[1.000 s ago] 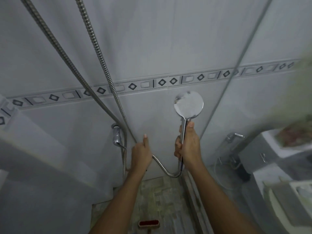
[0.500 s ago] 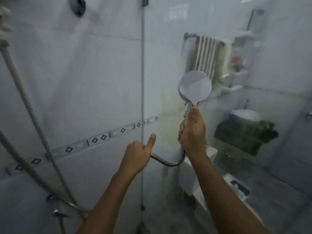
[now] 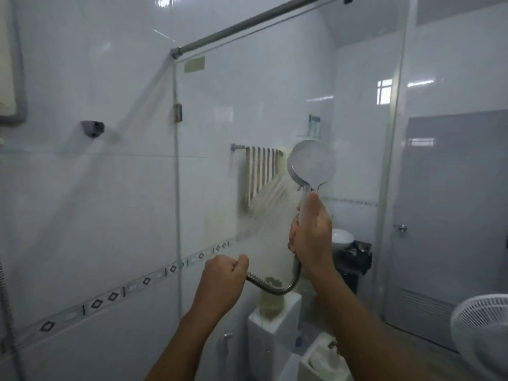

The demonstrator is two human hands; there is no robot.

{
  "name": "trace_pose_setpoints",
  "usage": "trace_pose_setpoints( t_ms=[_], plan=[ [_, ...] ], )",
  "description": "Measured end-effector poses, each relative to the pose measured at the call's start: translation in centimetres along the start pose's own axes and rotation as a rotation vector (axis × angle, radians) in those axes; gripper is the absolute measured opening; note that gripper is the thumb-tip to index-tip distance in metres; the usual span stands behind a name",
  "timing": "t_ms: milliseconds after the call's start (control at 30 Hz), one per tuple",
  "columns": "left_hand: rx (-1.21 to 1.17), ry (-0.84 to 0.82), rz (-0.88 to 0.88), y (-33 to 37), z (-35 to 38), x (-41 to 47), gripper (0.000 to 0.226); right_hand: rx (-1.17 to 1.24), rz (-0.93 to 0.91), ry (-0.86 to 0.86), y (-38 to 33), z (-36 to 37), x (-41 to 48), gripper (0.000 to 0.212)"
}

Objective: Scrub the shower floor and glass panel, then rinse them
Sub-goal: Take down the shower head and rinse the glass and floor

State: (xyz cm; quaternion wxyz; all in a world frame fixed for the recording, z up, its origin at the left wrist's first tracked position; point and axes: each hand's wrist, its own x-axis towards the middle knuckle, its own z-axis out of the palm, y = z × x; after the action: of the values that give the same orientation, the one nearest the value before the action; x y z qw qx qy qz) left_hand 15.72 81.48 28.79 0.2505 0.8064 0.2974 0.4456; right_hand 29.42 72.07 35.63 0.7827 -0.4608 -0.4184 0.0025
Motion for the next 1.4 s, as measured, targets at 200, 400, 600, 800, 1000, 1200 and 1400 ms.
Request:
trace_pose_setpoints(
  t_ms=[200, 400, 600, 800, 1000, 1200, 1400],
  plan=[
    [-0.061, -0.028, 0.050, 3.6, 0.6, -0.2, 0.053, -0.023, -0.034, 0.047, -3.3, -3.1, 0.4, 0.048],
    [-0.072, -0.112, 0.042, 5.1, 3.0, -2.0, 0.054, -0.052, 0.035, 0.033, -3.2, -6.9, -1.1, 0.057],
    [-0.051, -0.221, 0.007, 5.3, 6.3, -4.9, 0.056, -0.125, 0.176, 0.009, -1.7, -11.1, -3.8, 0.057],
    [-0.036, -0.297, 0.006, 6.0, 8.1, -7.1, 0.060, -0.197, 0.276, -0.036, -1.8, -12.6, -5.4, 0.055],
    [-0.062, -0.208, -0.007, 8.9, 6.5, -5.4, 0.052, -0.145, 0.216, -0.016, -4.2, -12.6, -3.0, 0.052],
    [-0.067, 0.007, -0.001, 11.9, 3.8, -0.7, 0.049, -0.079, 0.066, 0.016, -8.0, -9.9, 2.3, 0.055],
    [-0.101, 0.107, -0.005, 13.9, 1.9, 2.6, 0.050, -0.010, -0.009, 0.055, -9.9, -8.1, 6.3, 0.054]
  ],
)
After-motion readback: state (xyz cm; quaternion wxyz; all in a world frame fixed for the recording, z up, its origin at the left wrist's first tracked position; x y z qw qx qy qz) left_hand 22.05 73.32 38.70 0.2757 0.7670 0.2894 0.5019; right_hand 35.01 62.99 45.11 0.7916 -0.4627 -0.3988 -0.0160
